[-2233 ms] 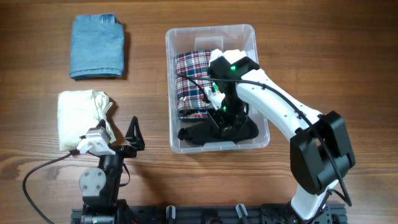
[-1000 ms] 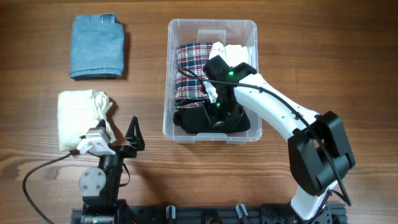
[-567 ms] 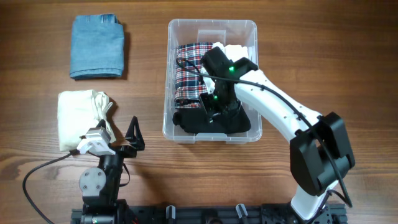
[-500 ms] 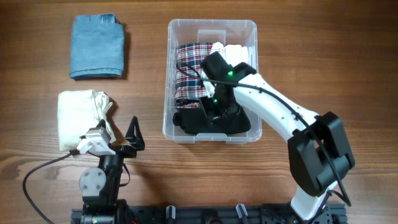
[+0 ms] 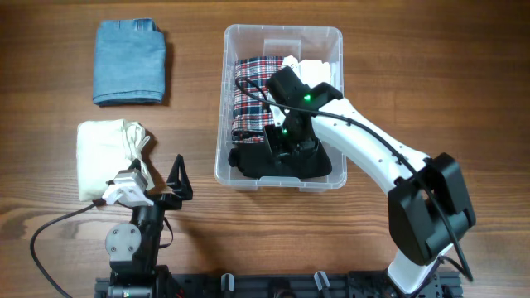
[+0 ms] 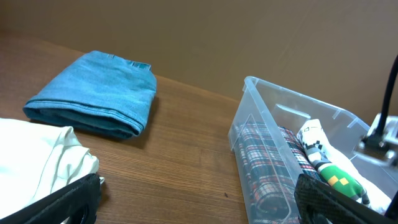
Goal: Pack container
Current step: 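Press and smooth the black garment flat in the bin, then tuck the black garment's edges down with the right gripper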
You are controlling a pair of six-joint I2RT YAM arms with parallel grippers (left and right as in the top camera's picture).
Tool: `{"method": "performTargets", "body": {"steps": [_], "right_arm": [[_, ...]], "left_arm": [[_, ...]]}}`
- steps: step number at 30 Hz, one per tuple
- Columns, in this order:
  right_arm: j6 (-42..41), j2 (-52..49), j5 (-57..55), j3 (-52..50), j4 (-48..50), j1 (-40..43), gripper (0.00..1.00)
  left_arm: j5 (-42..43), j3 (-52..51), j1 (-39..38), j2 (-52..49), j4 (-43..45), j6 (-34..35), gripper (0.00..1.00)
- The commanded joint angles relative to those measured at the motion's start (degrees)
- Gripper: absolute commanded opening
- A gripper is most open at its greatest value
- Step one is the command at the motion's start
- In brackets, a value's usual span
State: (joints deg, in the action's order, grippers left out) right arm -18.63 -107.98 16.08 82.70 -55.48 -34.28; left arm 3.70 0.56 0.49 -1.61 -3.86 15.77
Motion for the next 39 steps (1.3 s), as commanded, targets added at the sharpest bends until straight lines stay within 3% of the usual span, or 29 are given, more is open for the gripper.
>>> {"method": "performTargets", "body": {"steps": [1, 12, 16, 28, 36, 39], "right_arm": [[0.61, 2.03, 2.95, 2.21, -0.87, -0.98, 0.04], [0.39, 1.18, 0.5, 2.08, -2.29, -10.54, 0.04], [-0.92, -0.37, -4.17, 2.08, -3.43, -11.04, 0.04], [0.13, -4.26, -4.46, 2.91, 2.01, -10.62, 0.04], [2.43, -2.34, -7.43, 16.94, -12.0, -6.62, 0.04], [4.13, -2.36, -7.96, 17.51, -12.66, -5.6, 0.04]], "left_arm": [[-0.35, -0.24, 0.42, 0.15, -0.31, -0.31, 1.0], [-0.35, -0.24, 0.42, 0.15, -0.31, -0.33, 1.0], [-0.35, -0.24, 0.44, 0.15, -0.31, -0.33, 1.0], [-0.35, -0.24, 0.42, 0.15, -0.31, -0.33, 1.0], [-0.35, -0.24, 0.42, 0.15, -0.31, -0.31, 1.0], [-0.35, -0.24, 0.42, 0.15, -0.31, -0.33, 1.0]]}}
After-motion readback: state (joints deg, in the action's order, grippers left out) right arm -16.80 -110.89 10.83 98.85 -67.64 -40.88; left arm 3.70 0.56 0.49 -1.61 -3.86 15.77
